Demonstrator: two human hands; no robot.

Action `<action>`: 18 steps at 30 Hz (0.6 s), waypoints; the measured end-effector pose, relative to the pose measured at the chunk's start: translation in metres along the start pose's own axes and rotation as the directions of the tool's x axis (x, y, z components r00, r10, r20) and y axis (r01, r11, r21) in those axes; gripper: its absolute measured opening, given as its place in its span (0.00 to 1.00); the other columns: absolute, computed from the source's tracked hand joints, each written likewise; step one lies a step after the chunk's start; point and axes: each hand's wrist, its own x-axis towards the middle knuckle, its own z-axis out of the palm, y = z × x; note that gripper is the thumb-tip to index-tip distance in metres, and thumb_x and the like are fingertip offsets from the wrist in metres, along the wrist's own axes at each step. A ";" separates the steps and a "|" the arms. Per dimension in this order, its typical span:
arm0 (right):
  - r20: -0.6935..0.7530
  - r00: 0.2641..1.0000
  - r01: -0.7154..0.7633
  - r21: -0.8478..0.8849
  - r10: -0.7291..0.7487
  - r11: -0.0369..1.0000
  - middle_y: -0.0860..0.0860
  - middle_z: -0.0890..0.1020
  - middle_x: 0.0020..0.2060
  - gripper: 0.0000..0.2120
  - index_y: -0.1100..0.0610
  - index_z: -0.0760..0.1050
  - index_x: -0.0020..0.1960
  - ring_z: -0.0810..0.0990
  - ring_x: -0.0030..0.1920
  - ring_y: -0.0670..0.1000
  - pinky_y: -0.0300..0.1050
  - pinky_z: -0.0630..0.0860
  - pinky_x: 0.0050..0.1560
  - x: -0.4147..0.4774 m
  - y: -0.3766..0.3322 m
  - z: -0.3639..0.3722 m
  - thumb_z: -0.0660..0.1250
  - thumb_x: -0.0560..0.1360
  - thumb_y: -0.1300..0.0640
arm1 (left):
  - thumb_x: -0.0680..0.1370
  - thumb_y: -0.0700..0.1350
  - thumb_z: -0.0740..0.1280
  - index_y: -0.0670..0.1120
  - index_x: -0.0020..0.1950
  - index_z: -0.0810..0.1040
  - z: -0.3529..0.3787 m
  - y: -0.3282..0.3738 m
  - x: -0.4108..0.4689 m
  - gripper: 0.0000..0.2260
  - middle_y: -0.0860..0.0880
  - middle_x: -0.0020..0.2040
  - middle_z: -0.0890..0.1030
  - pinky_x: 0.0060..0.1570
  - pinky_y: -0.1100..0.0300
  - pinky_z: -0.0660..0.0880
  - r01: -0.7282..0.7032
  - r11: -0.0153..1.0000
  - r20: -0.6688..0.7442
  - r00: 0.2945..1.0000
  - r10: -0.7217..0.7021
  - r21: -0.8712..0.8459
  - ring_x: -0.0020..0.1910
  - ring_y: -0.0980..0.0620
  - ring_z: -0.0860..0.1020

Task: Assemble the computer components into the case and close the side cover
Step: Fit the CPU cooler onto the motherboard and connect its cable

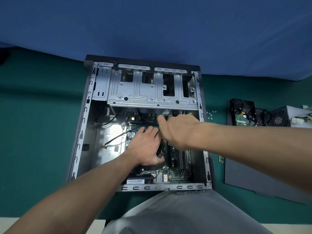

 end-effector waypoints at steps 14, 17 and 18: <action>0.006 1.000 -0.020 0.028 0.020 0.999 0.56 0.76 0.49 0.14 0.59 0.64 0.61 0.74 0.39 0.56 0.48 0.66 0.34 -0.007 -0.008 -0.004 0.62 0.77 0.60 | 0.66 0.71 0.56 0.44 0.70 0.67 -0.002 0.001 -0.001 0.41 0.44 0.64 0.71 0.64 0.47 0.65 0.014 1.000 0.014 1.000 -0.013 -0.011 0.62 0.46 0.68; -0.153 0.931 0.260 -0.358 -0.331 0.897 0.55 0.78 0.50 0.09 0.58 0.72 0.58 0.79 0.45 0.57 0.45 0.56 0.26 -0.010 -0.005 -0.005 0.57 0.79 0.60 | 0.67 0.70 0.55 0.46 0.68 0.70 -0.002 0.000 -0.002 0.39 0.44 0.64 0.73 0.66 0.47 0.62 0.007 1.000 0.025 1.000 -0.006 -0.020 0.63 0.46 0.68; -0.160 0.906 0.305 -0.398 -0.392 0.865 0.55 0.79 0.48 0.10 0.58 0.73 0.55 0.80 0.44 0.57 0.45 0.57 0.27 -0.010 -0.003 -0.004 0.55 0.80 0.60 | 0.67 0.70 0.56 0.46 0.68 0.71 -0.003 0.001 -0.002 0.38 0.45 0.63 0.74 0.66 0.47 0.62 0.007 1.000 0.025 1.000 -0.006 -0.028 0.63 0.46 0.68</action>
